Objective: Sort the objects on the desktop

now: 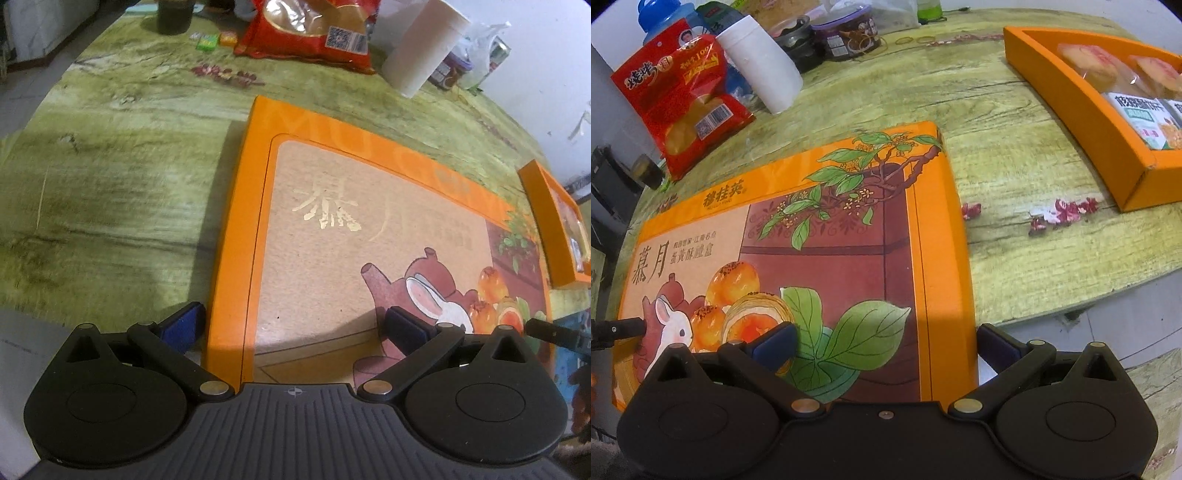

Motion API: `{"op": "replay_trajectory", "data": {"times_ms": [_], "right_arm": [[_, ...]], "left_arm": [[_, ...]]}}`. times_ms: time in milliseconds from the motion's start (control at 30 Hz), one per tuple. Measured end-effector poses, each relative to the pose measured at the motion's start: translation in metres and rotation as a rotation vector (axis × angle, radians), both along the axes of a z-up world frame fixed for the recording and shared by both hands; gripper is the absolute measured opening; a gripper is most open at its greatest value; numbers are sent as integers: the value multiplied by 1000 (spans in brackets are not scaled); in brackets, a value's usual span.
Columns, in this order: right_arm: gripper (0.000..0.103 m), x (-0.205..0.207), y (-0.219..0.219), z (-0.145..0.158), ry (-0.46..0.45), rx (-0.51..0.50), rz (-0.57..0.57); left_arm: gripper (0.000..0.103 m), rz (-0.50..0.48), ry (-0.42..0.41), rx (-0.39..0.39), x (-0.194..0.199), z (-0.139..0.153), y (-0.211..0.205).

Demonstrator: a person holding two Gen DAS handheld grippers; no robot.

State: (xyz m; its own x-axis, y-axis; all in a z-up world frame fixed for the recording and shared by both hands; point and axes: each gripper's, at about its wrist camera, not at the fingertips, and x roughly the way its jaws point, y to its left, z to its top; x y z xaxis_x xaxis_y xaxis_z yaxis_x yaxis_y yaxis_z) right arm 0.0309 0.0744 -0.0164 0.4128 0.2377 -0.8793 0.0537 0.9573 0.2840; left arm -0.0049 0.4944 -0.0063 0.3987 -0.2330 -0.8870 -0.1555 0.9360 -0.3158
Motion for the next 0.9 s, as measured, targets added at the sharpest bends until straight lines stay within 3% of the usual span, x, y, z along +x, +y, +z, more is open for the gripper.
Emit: {"op": "replay_trajectory", "data": {"times_ms": [400,900], "right_arm": [[103,9,-23,-1,34,38,60],[103,28,-28,-1,15,19,50]], "left_arm": [[103,97,32,-13,-14,-2,-15],[103,105,72,-38,-17,-4,-20]]}}
